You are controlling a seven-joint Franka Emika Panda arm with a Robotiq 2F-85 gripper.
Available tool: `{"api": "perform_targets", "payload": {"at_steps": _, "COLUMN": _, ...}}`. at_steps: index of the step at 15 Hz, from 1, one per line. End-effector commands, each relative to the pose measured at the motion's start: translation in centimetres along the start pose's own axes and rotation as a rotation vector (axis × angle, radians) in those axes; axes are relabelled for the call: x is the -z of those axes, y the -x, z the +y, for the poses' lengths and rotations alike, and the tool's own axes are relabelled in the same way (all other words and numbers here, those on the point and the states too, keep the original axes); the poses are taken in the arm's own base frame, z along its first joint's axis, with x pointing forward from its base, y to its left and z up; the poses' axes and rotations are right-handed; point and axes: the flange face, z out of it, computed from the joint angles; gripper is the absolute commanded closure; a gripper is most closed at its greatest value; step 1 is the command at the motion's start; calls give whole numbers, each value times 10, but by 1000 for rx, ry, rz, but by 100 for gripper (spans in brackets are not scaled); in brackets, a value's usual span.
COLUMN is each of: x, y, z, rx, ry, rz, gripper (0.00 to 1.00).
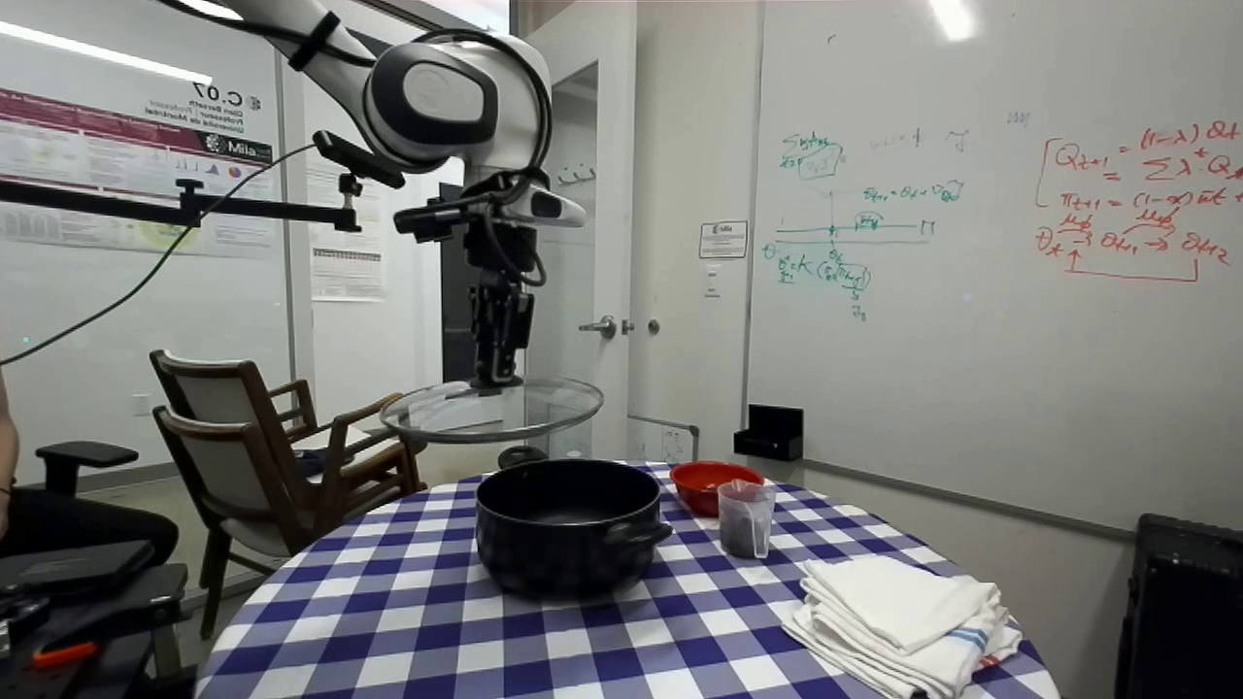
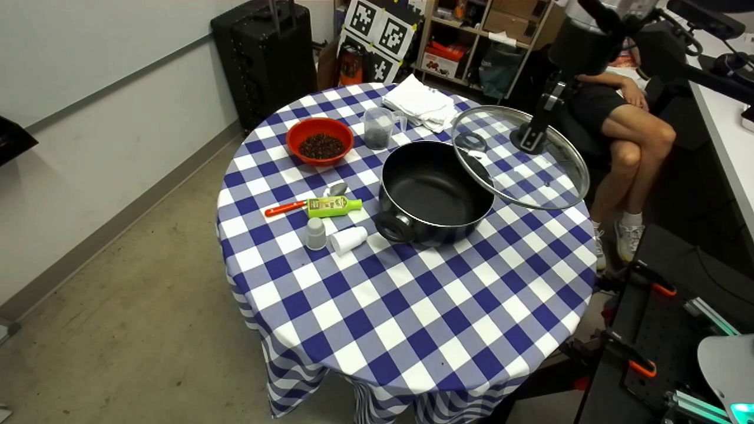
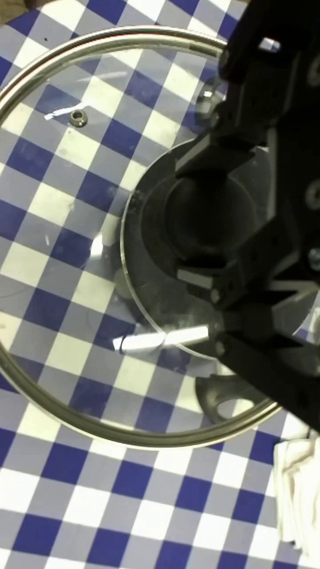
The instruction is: Remove the lid from the black pot and put it on the table
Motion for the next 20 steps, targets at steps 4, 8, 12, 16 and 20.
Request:
{"api": "perform_targets", "payload": {"at_steps": 4, "x": -63, "y": 87, "z": 81, "rx": -254, "ry": -75, "rz": -56, "gripper": 74}}
{"api": "perform_targets", "payload": {"at_steps": 8, "x": -106, "y": 109, "z": 118, "rx": -411, "ry": -107, "rz": -27, "gripper": 74}}
{"api": "perform_targets", "payload": {"at_steps": 12, "x": -133, "y": 119, "z": 136, "rx": -608, "ry": -112, "rz": 42, "gripper": 74}}
{"api": "perform_targets", "payload": {"at_steps": 16, "x": -157, "y": 113, "z": 139, "rx": -747, "ry": -59, "rz": 81, "gripper": 74}}
{"api": "perform_targets", "payload": {"at_steps": 20, "x": -178, "y": 109, "z": 139, "rx": -825, "ry": -44, "rz": 73, "gripper": 74}}
